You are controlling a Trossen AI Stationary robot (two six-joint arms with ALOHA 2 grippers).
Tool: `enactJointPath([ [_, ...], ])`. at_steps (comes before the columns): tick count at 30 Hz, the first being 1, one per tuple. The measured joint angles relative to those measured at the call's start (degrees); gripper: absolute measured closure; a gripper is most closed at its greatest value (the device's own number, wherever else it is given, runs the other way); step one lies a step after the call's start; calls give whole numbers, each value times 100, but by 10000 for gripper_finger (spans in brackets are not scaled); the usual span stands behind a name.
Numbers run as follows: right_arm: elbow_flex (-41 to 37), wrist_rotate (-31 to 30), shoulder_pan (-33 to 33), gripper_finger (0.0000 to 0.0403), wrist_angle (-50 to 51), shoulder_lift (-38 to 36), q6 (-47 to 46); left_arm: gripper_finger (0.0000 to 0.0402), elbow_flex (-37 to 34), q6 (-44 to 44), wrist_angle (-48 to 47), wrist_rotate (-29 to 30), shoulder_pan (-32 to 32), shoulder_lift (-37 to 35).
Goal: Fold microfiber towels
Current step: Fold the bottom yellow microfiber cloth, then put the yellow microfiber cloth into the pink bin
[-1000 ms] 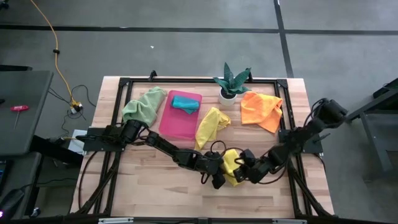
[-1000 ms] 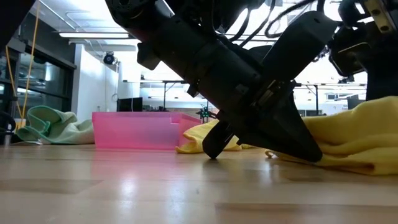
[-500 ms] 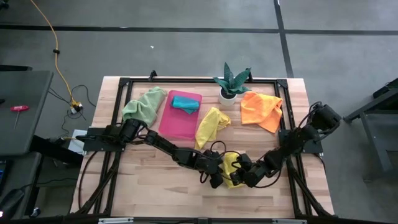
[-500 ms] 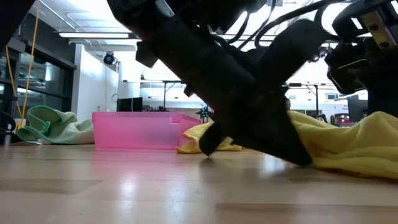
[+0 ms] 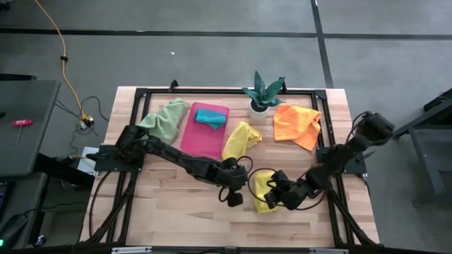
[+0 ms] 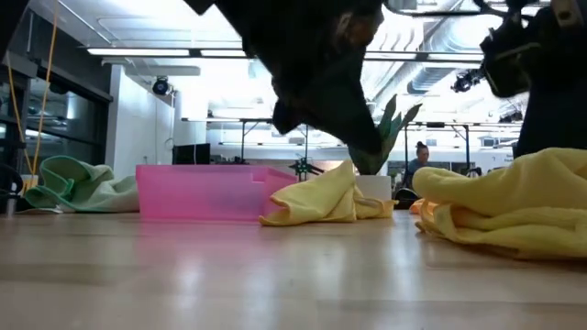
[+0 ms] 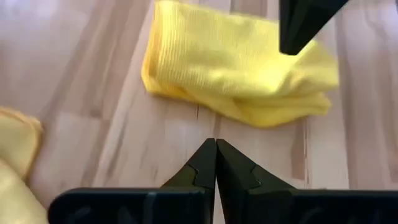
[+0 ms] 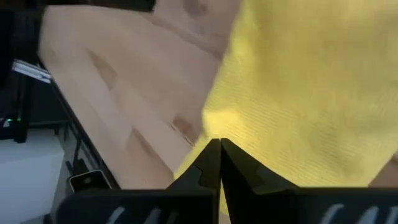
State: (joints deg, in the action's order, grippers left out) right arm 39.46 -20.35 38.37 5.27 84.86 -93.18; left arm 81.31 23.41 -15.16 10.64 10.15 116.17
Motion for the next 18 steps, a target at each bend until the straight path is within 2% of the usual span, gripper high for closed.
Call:
enactJointPath([
  [6, 0, -352, 47, 403, 1320, -929, 199, 401, -2, -255, 33, 32, 160, -186],
  [11, 0, -518, 248, 403, 2415, -1669, 106, 401, 0, -133, 323, 37, 302, -197],
  [14, 0, -542, 410, 403, 2729, -1887, 47, 401, -89, 60, 849, 39, 363, -197],
  [18, -17, -535, 587, 403, 2750, -1785, -137, 401, -471, 472, 1986, 1, 433, -197],
])
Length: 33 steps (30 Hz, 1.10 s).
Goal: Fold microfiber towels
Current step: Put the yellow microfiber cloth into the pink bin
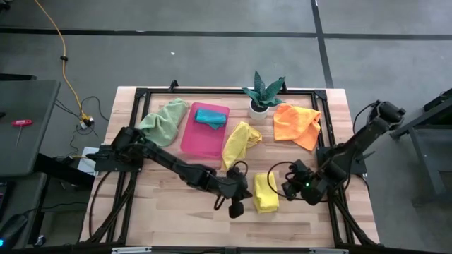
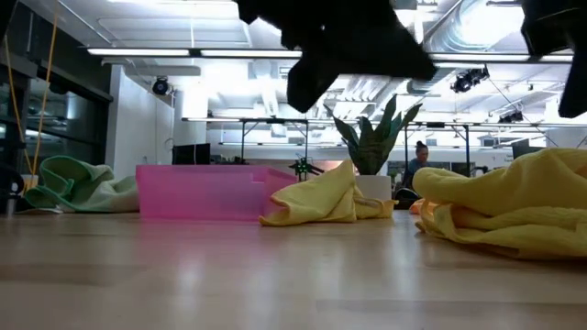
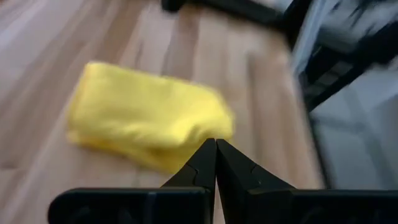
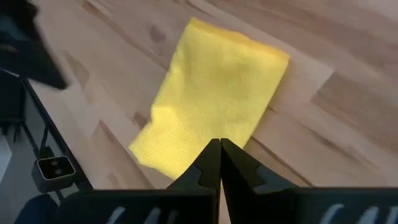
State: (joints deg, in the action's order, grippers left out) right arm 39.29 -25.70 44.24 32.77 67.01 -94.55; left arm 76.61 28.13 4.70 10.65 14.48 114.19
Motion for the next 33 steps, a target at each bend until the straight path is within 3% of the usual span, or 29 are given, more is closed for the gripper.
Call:
enactJointPath([
  [8, -737, 77, 75, 403, -862, 669, -1185, 401, -656, 726, 1832, -83, 186, -11],
  [16, -927, 341, -127, 403, -2098, 1420, -1103, 401, -764, 1001, 2279, -121, 288, -63],
  [24, -634, 364, -360, 403, -3065, 2287, -765, 401, -763, 1046, 2086, -100, 278, -151],
  [33, -68, 333, -565, 403, -3526, 2928, -305, 402, -768, 702, 203, 162, 266, -787],
])
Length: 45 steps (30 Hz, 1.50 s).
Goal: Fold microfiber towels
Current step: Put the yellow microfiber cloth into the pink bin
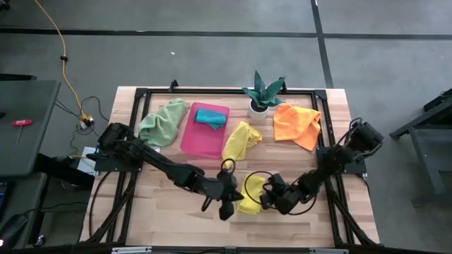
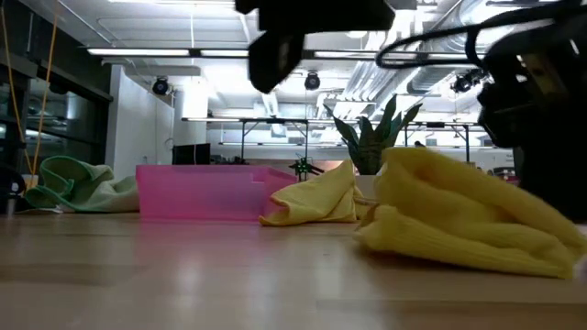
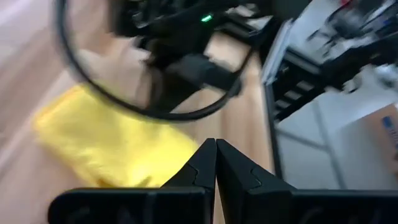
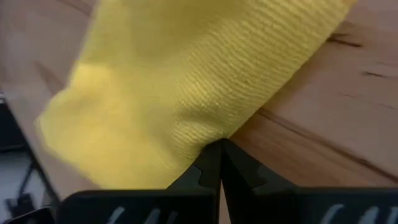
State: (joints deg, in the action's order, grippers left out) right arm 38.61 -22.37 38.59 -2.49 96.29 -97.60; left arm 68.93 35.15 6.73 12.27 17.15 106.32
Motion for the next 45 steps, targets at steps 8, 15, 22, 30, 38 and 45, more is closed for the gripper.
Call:
enactJointPath([
  [8, 0, -115, 165, 403, 1208, -686, -46, 402, 0, 0, -1135, 206, 0, -244],
  [15, -7, -534, 710, 403, 2779, -1940, -108, 401, 2, 7, -1221, 383, 75, -247],
  [22, -7, -2369, 1826, 403, 3372, -2732, -739, 389, 2, 137, -508, 513, -23, -187],
  [30, -7, -2699, 2312, 403, 3467, -2658, -1319, 320, 3, 1361, -494, -208, -448, 190],
  [38, -7, -2725, 2293, 403, 3484, -2658, -1303, 183, 1, 1876, -515, -1049, -677, 487],
  [45, -7, -2722, 2293, 403, 3481, -2658, -1301, 97, 10, 2260, -582, -1204, -872, 570],
])
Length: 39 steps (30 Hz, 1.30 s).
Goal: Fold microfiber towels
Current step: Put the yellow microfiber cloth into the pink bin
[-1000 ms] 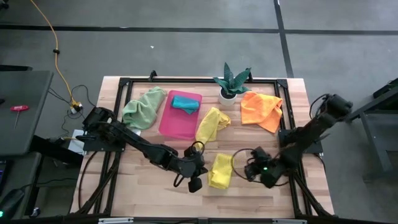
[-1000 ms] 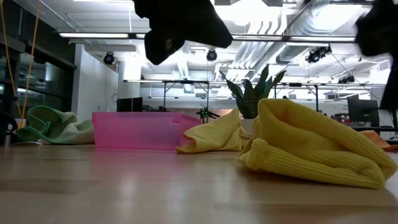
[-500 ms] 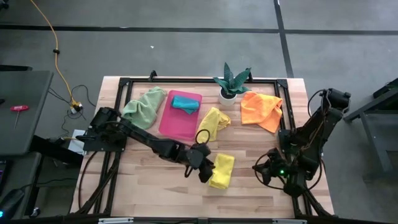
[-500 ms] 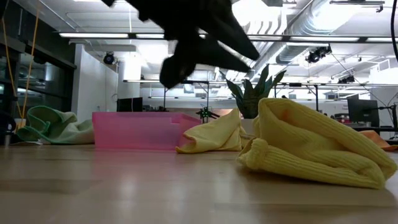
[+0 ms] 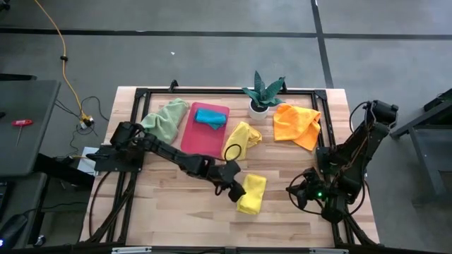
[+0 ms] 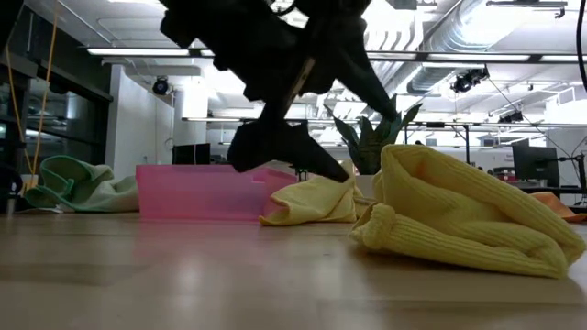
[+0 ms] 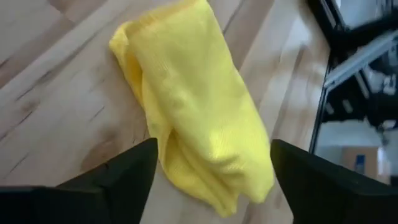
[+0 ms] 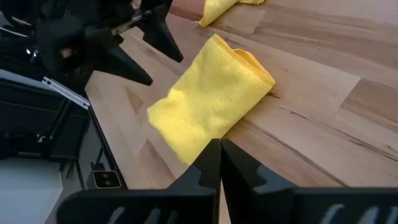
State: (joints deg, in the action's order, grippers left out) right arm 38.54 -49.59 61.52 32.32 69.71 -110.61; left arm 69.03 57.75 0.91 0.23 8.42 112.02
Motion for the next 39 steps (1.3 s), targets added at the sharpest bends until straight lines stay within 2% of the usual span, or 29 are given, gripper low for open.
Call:
enactJointPath([
  [5, 0, 1, -2, 403, 2, 0, -2, 91, 304, 202, -179, -39, -70, 228],
  [12, 0, 4, -2, 403, 0, 0, -10, 93, 1021, 417, -1329, 331, -37, 705],
  [18, 0, 14, -2, 403, -5, -2, 0, 94, 1114, 783, -1324, 422, -44, 879],
  [26, 0, 27, -4, 403, 1, 0, -4, 94, 1120, 1114, -652, 29, -11, 1168],
  [31, 0, 27, -4, 403, -14, -2, 0, 95, 1122, 1136, -651, 93, 48, 1201],
  [35, 0, 15, -4, 403, 2, -2, 2, 121, 1120, 1106, -627, 24, 87, 1216],
  [39, 0, 11, -4, 403, 5, -2, 2, 191, 1120, 1083, -860, 189, 185, 1221],
])
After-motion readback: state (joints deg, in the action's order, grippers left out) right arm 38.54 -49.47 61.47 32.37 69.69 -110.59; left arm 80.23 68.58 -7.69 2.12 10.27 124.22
